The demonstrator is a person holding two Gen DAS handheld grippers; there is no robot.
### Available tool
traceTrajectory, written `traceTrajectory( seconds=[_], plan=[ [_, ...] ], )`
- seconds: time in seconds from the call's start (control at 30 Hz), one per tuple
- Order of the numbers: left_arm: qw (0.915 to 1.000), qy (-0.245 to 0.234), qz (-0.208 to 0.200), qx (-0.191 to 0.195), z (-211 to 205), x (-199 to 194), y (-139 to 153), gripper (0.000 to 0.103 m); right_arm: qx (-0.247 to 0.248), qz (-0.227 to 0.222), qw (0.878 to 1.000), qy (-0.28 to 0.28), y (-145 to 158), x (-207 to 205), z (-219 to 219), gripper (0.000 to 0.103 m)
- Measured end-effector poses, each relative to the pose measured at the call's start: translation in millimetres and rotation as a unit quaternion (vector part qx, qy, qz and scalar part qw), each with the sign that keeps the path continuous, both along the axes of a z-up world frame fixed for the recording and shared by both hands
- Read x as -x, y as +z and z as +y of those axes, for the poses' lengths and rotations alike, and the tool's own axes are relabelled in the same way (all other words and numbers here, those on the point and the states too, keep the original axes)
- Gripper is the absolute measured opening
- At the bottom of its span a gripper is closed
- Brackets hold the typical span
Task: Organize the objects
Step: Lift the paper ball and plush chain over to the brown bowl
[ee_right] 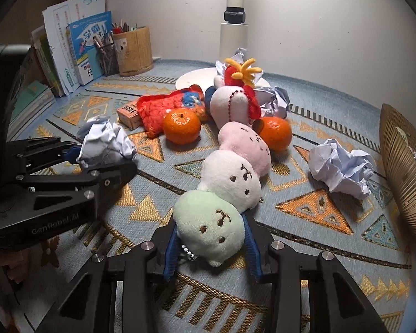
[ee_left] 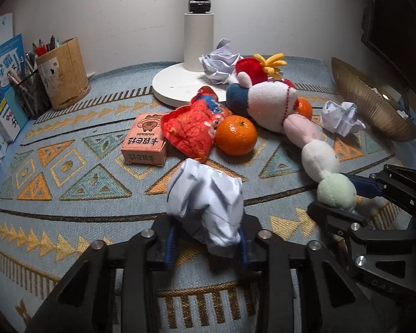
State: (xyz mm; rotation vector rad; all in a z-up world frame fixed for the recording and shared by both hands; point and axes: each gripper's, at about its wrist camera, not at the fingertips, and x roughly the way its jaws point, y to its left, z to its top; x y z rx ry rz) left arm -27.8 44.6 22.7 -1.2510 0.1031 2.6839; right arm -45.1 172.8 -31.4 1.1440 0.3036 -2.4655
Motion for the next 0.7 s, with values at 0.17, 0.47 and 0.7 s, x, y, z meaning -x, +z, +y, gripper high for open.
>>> traceTrajectory(
  seconds=[0.17, 0.47, 0.7],
  plan=[
    [0.9996, 0.009, 0.025, -0.001, 0.6, -9.0, 8.9, 0.031, 0.033, 0.040, 0.999, -0.008, 12.3, -10.9, 10.6, 0.040],
    [0.9950, 0.030, 0.077, -0.055, -19.6, -27.6, 25.5, 0.031, 0.092, 0.130, 0.987, 0.029, 36.3, -46.6, 16.7, 0.041],
    [0.9959, 0.025, 0.077, -0.040, -16.8, -26.9, 24.7, 0.031, 0.084, 0.121, 0.989, 0.035, 36.3, -45.4, 12.0, 0.041]
  ],
)
